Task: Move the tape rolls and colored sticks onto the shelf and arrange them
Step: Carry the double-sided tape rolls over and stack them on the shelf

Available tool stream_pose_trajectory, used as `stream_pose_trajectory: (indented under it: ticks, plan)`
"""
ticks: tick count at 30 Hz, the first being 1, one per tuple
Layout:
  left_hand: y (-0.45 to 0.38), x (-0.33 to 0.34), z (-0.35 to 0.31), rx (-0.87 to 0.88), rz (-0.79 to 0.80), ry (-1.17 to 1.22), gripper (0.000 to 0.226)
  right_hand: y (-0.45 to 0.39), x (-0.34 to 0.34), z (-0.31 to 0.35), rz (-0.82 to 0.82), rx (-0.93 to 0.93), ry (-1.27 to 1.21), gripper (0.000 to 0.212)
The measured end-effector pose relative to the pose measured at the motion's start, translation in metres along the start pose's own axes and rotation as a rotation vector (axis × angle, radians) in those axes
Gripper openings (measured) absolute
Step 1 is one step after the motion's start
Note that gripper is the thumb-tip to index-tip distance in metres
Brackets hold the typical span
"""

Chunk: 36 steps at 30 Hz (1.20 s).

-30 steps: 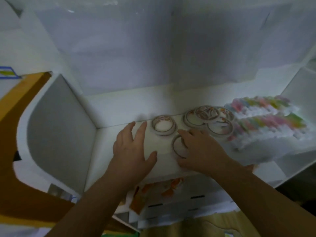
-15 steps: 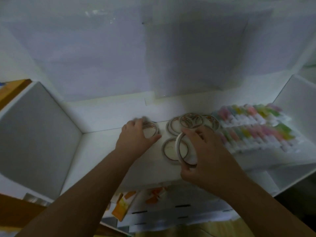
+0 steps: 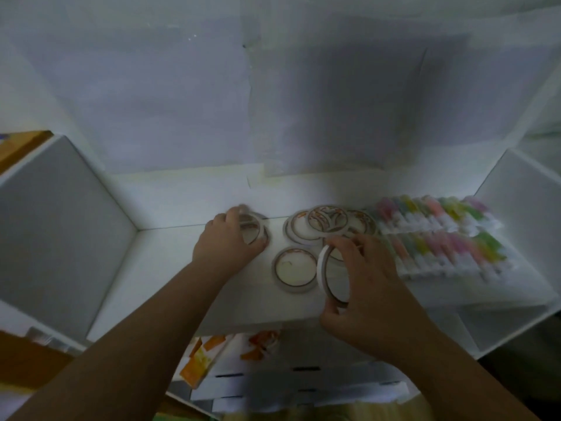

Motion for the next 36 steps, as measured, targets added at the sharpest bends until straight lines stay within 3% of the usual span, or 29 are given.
stream_pose_trajectory:
  ticks: [6, 13, 26, 32, 36]
  plan:
    - [0.034, -0.031, 0.025, -0.016, -0.090, 0.001, 0.083, -0.019, 0.018, 0.010, 0.044, -0.048, -0.087, 0.085]
    - [0.089, -0.062, 0.066, -0.039, -0.117, 0.091, 0.095, -0.043, 0.054, 0.045, 0.084, -0.055, -0.192, 0.085]
    - [0.188, -0.108, 0.129, 0.141, -0.149, 0.085, 0.085, -0.024, 0.121, 0.158, 0.206, -0.176, -0.095, 0.085]
    - [0.254, -0.145, 0.197, 0.253, -0.190, 0.153, 0.082, 0.009, 0.171, 0.235, 0.333, -0.170, -0.061, 0.095]
    - [0.296, -0.161, 0.269, 0.210, -0.202, 0.167, 0.082, 0.037, 0.209, 0.300, 0.423, -0.255, -0.043, 0.090]
Point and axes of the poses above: each hand's wrist, its own y-axis away from the middle knuckle, its own x-axis out of the palm, z = x × y, the point moved 9 cm from there along -y, towards the middle knuckle, and after that the axes turned 11 degrees about -y, right-handed, at the moved point
